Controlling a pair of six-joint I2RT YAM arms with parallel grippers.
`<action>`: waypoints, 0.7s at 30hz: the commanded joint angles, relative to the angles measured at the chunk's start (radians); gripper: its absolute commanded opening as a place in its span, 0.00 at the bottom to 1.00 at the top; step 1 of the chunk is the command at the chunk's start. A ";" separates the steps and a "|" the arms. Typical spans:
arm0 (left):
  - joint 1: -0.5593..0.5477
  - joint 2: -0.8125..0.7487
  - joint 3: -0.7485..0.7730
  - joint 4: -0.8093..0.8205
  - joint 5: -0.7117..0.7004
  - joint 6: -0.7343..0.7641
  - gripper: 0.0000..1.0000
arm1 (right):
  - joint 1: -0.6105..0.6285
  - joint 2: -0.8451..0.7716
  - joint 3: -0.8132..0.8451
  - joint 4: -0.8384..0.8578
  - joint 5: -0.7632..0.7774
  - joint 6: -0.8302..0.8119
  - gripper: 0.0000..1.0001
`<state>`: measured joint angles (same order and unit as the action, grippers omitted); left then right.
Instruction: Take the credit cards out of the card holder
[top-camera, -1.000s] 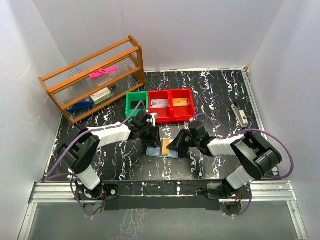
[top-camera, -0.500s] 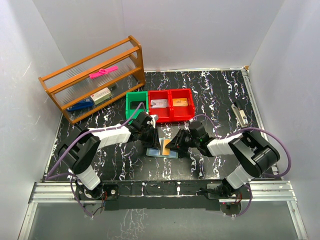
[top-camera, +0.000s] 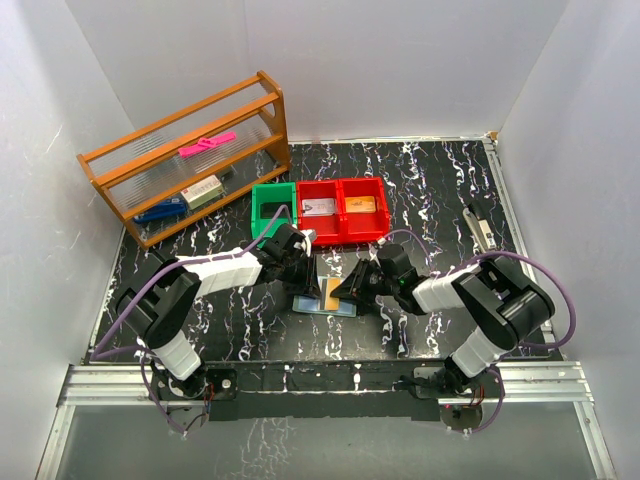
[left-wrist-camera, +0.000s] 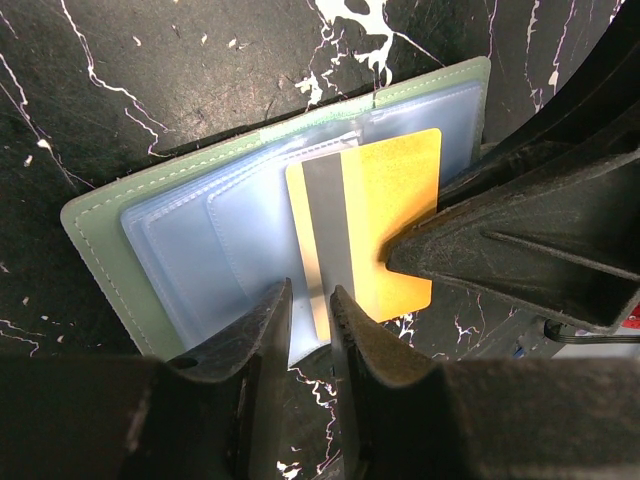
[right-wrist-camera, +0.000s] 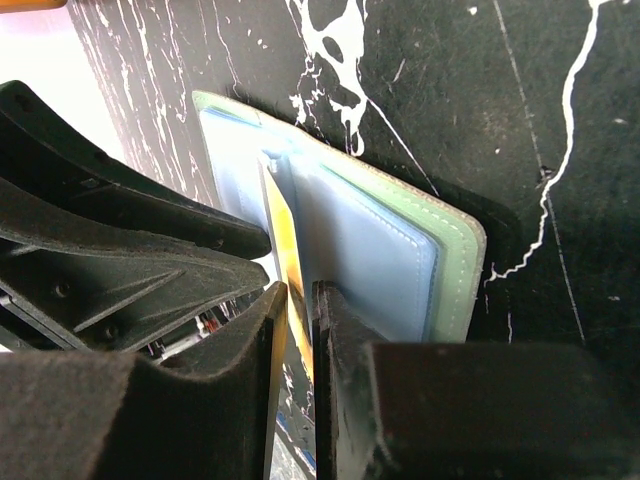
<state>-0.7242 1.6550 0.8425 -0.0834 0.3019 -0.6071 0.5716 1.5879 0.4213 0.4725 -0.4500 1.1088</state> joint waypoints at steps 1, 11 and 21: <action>-0.010 0.011 -0.019 -0.120 -0.049 0.018 0.22 | -0.003 0.012 -0.013 0.077 -0.019 0.010 0.15; -0.010 0.002 -0.024 -0.121 -0.049 0.011 0.22 | -0.003 0.014 -0.018 0.087 -0.017 0.016 0.04; -0.010 -0.004 -0.023 -0.122 -0.055 0.010 0.22 | -0.003 -0.053 -0.006 -0.018 0.033 -0.029 0.00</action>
<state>-0.7242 1.6543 0.8425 -0.0860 0.2981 -0.6136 0.5720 1.5883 0.4149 0.5049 -0.4660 1.1179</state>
